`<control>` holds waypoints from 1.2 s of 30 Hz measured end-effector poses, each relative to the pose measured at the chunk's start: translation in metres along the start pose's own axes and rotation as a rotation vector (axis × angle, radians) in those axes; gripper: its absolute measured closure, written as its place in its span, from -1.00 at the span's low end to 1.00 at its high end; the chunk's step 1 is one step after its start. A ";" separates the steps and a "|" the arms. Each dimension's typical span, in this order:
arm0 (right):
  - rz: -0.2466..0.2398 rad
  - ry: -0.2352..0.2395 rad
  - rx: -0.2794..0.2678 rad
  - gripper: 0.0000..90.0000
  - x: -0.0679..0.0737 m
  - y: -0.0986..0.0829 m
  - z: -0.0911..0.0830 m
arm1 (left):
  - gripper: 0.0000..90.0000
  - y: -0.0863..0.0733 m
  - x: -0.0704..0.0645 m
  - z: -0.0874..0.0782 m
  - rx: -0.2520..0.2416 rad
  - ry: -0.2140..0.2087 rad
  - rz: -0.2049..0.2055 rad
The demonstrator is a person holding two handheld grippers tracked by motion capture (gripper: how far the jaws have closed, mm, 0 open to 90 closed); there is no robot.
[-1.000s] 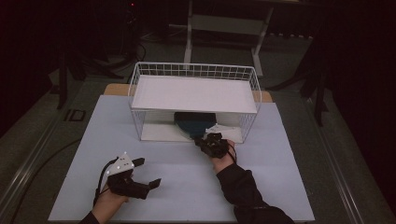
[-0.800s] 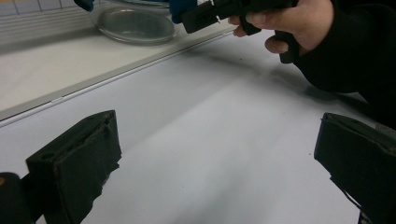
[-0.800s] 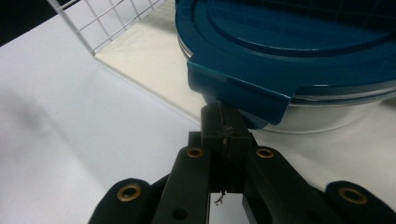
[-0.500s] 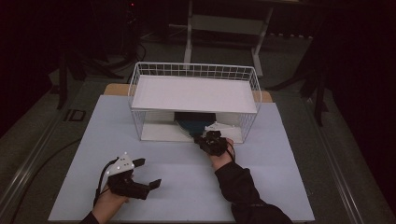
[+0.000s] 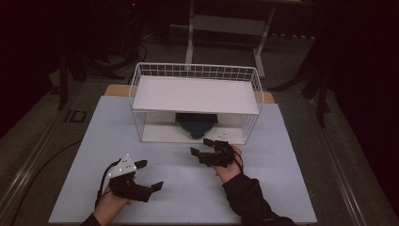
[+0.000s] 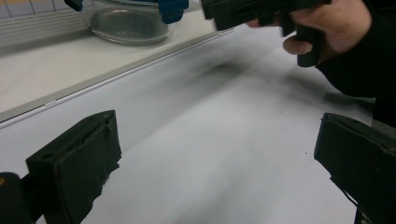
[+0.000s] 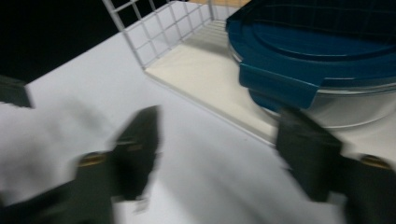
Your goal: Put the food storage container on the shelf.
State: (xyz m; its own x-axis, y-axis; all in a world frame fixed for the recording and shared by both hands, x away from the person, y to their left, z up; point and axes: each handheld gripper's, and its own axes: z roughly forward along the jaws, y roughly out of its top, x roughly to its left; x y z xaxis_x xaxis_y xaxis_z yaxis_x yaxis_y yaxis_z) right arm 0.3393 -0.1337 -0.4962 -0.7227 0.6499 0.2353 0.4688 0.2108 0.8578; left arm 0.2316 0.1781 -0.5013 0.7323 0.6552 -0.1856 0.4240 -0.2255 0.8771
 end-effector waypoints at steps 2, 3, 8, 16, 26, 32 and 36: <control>0.018 0.022 -0.014 -0.64 0.000 -0.001 -0.005 | -0.99 0.000 -0.001 0.000 -0.001 0.001 0.007; 0.018 0.022 -0.014 -0.64 0.000 -0.001 -0.005 | -0.99 0.000 -0.001 0.000 -0.001 0.001 0.007; 0.011 -0.003 -0.017 -0.68 0.000 -0.009 -0.022 | -0.99 0.001 -0.001 -0.001 -0.007 0.000 0.007; 0.018 -0.022 -0.005 -0.67 -0.004 -0.022 -0.043 | -0.99 0.001 -0.003 -0.002 -0.008 -0.003 0.021; -0.017 -0.040 0.004 -0.67 0.000 -0.034 -0.063 | -0.99 0.001 -0.004 -0.003 -0.010 -0.004 0.025; -0.011 -0.045 0.020 -0.67 0.000 -0.044 -0.072 | -0.99 0.001 -0.005 -0.003 -0.010 -0.004 0.035; -0.003 -0.049 0.016 -0.66 -0.003 -0.048 -0.075 | -0.99 0.002 -0.006 -0.003 -0.012 -0.005 0.038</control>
State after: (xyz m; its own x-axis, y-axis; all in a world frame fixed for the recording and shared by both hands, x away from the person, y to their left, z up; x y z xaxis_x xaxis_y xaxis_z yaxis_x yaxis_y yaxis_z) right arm 0.2805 -0.2006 -0.5035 -0.6982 0.6845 0.2097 0.4754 0.2243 0.8507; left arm 0.2263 0.1758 -0.4976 0.7504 0.6428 -0.1540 0.3895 -0.2418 0.8887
